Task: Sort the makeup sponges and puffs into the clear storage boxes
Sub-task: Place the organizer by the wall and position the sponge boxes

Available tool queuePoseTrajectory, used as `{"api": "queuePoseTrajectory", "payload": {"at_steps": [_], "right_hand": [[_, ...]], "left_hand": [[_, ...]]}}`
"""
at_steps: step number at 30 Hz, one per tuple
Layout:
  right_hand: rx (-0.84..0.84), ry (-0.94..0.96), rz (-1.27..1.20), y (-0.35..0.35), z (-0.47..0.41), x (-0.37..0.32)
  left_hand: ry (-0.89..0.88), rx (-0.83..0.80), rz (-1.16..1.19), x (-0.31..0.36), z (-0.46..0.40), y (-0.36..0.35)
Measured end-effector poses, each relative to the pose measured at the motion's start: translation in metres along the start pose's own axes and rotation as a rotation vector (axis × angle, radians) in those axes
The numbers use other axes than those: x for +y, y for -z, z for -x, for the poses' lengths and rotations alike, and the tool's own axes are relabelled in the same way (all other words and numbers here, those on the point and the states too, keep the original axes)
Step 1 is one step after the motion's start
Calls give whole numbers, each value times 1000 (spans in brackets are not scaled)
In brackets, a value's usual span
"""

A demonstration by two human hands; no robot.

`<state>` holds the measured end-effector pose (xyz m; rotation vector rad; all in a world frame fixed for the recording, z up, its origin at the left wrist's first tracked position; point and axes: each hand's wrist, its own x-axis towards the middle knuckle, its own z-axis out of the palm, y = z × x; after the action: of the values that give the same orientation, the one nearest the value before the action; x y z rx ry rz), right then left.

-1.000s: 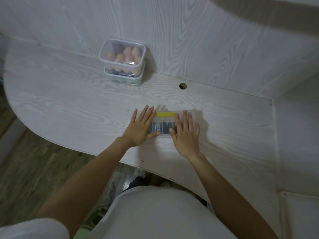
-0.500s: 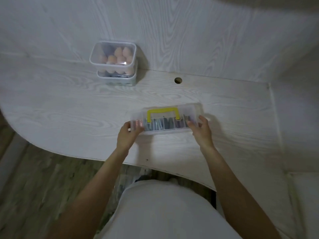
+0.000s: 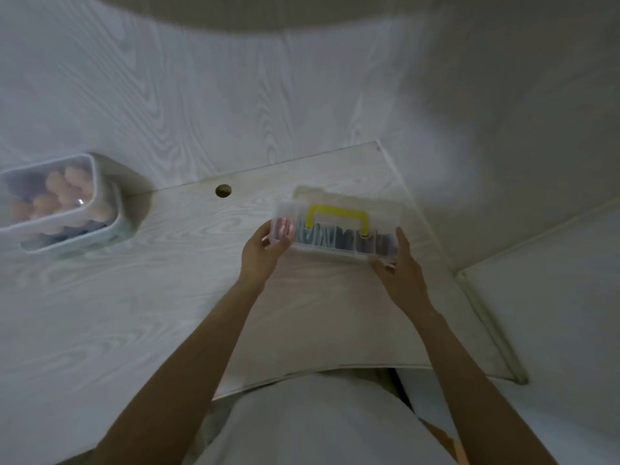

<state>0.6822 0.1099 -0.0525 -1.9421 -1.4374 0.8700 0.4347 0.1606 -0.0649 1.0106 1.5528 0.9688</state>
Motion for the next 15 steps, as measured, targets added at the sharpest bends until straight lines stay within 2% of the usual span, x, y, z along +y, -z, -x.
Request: {"api": "queuePoseTrajectory", "payload": {"at_steps": [3, 6, 8, 10, 13, 15], "right_hand": [[27, -41, 15, 13, -14, 19], [164, 2, 385, 26, -35, 25], [201, 126, 591, 35, -49, 25], [122, 241, 678, 39, -61, 27], [-72, 221, 665, 43, -74, 32], [-84, 263, 759, 40, -76, 35]], "left_hand": [[-50, -56, -74, 10, -21, -33], [-139, -70, -215, 18, -44, -56], [-128, -54, -286, 25, -64, -68], [-72, -38, -246, 37, -81, -80], [-48, -29, -167, 57, -105, -106], [-53, -135, -100, 67, -109, -124]]}}
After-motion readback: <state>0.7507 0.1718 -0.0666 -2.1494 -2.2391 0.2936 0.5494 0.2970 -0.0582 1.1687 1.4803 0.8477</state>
